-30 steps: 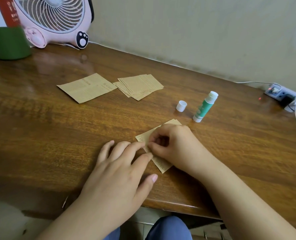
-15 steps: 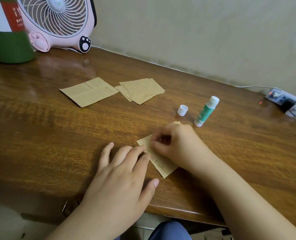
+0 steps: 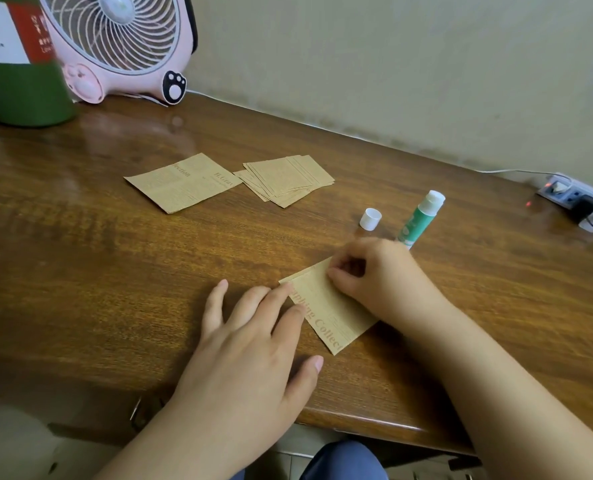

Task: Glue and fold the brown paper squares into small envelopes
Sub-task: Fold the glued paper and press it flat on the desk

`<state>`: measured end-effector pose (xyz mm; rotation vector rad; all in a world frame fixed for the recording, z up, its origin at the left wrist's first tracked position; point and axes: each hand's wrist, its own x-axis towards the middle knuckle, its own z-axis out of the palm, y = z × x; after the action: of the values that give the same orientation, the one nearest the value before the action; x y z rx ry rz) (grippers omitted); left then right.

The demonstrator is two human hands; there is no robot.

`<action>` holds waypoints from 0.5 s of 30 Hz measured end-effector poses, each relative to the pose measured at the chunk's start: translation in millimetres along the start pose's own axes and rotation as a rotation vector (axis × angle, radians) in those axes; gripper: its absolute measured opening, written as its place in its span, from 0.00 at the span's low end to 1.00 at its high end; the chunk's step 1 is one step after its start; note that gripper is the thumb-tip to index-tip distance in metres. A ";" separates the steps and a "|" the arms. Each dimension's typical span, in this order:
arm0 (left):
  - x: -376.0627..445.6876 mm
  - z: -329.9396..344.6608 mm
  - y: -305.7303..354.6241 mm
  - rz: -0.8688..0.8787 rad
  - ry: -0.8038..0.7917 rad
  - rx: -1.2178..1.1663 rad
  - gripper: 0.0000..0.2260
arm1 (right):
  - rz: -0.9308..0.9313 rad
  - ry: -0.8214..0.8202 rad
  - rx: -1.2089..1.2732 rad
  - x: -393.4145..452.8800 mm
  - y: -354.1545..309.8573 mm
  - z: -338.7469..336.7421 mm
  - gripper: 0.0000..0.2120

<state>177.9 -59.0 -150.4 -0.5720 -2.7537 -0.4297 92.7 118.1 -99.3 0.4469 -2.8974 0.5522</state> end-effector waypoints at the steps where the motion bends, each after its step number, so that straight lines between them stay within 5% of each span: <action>1: -0.2 0.0 0.3 -0.001 0.001 0.001 0.23 | -0.060 -0.022 0.028 -2.2 -8.4 3.7 0.02; 5: -0.7 0.6 -0.4 0.004 0.003 -0.002 0.23 | -0.147 -0.058 0.099 -2.7 -21.9 13.0 0.02; 11: 0.1 1.2 -0.6 -0.002 0.005 -0.005 0.24 | 0.168 0.034 0.039 11.7 23.5 -3.7 0.04; 15: -0.2 1.6 -1.2 -0.005 -0.002 -0.005 0.24 | 0.166 0.048 -0.037 11.6 17.9 -3.1 0.02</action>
<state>177.2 -59.5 -152.3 -0.5674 -2.7573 -0.4372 76.5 132.2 -100.0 0.1866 -2.9097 0.5240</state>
